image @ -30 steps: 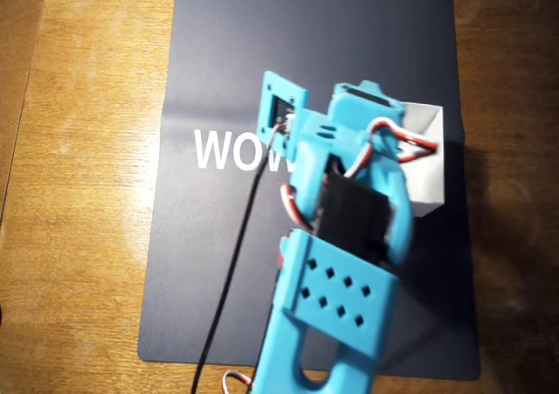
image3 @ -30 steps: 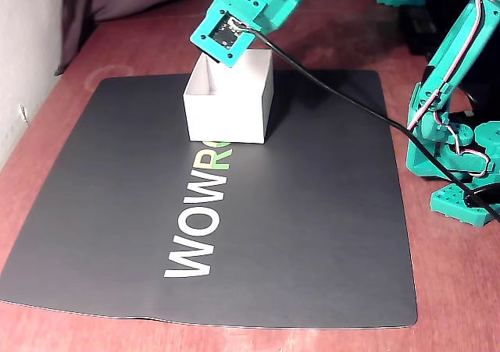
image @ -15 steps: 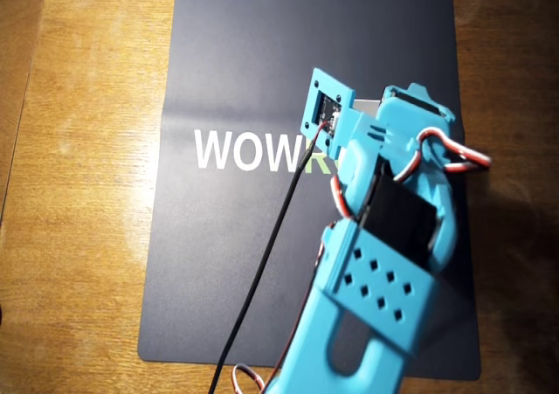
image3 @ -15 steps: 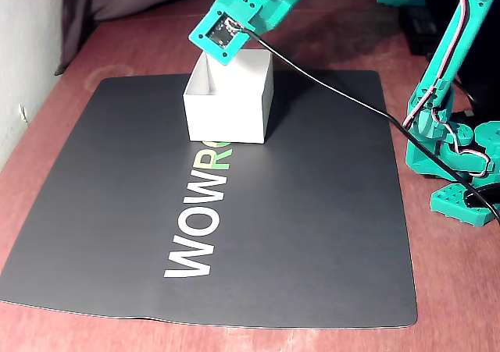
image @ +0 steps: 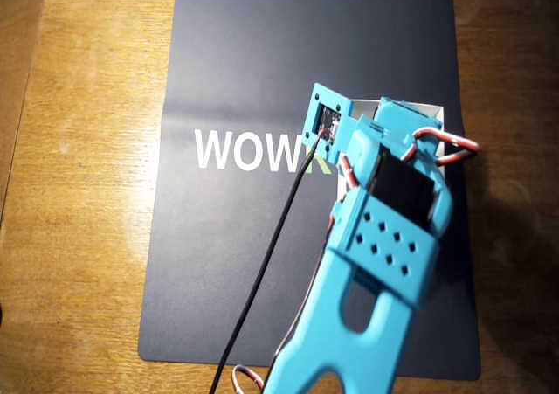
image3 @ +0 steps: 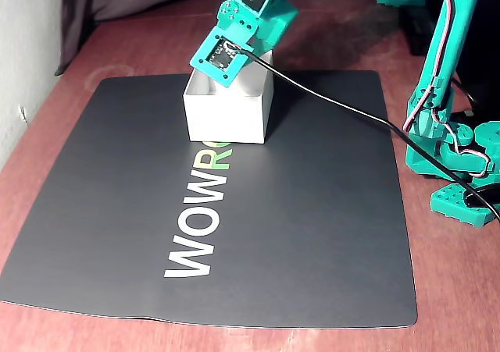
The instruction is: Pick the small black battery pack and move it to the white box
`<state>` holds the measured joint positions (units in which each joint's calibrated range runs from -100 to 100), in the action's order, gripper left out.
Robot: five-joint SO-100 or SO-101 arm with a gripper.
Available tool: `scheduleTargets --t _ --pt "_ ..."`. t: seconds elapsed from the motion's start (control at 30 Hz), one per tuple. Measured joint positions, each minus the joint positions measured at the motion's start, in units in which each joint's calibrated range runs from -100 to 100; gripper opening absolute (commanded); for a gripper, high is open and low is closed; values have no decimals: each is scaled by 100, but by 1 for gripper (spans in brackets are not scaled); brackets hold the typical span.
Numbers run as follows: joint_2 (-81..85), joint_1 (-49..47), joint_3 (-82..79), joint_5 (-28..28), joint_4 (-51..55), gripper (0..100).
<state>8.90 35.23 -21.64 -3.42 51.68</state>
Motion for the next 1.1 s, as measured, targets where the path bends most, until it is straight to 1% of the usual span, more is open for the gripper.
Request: scheduleTargets --t 0.73,0.9,1.1 --pt "-610 0 9 5 -9 8" --pt "-610 0 9 5 -349 8" --pt "-720 0 9 5 -384 8"
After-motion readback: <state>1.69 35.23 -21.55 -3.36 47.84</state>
